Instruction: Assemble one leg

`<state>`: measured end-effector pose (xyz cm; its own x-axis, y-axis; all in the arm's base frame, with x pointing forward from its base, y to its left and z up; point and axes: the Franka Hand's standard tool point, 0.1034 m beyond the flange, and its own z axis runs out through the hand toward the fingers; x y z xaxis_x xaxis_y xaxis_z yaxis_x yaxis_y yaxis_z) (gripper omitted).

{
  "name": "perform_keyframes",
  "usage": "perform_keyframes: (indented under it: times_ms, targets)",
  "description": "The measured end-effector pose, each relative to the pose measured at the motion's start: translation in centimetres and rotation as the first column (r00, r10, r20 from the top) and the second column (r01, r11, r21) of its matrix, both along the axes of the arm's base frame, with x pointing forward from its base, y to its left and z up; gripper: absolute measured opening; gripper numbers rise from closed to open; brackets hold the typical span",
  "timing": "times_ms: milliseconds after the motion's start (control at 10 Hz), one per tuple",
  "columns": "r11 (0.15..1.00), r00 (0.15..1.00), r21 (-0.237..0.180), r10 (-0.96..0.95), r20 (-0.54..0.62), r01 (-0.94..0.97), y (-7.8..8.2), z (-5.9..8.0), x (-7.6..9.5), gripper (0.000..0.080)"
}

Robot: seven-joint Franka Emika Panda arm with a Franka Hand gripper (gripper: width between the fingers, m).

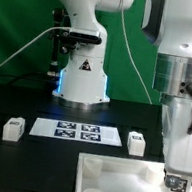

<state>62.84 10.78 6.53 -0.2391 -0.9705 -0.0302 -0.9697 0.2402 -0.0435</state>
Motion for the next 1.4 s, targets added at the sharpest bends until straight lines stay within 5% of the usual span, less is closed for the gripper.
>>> perform_keyframes:
  times_ms: [200, 400, 900, 1300, 1400]
  targets:
    - [0.997, 0.997, -0.004, 0.077, 0.001, -0.077, 0.0, -0.1, 0.0, 0.0294]
    - [0.928, 0.928, -0.033, 0.372, 0.017, -0.371, 0.1, -0.2, 0.1, 0.0582]
    - [0.599, 0.6, -0.09, 0.8, 0.019, -0.796, 0.8, -0.5, 0.0, 0.0649]
    - [0.023, 0.029, -0.119, 0.998, -0.05, -0.993, 0.3, -0.2, 0.3, 0.0649]
    - [0.012, 0.018, -0.118, 0.998, -0.052, -0.993, 0.3, -0.3, 0.2, 0.0649]
